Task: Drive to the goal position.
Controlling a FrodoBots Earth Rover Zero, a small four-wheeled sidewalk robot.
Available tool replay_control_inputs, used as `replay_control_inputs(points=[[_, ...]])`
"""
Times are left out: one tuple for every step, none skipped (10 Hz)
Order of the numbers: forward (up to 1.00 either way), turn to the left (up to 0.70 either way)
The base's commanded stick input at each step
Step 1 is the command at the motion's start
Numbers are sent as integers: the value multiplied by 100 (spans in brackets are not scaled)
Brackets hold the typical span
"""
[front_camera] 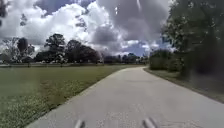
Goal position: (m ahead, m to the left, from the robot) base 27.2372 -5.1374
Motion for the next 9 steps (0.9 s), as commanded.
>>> replay_control_inputs(points=[[70,-35],[70,-35],[70,-35],[70,-29],[70,0],[70,0],[70,0],[70,0],[70,0]])
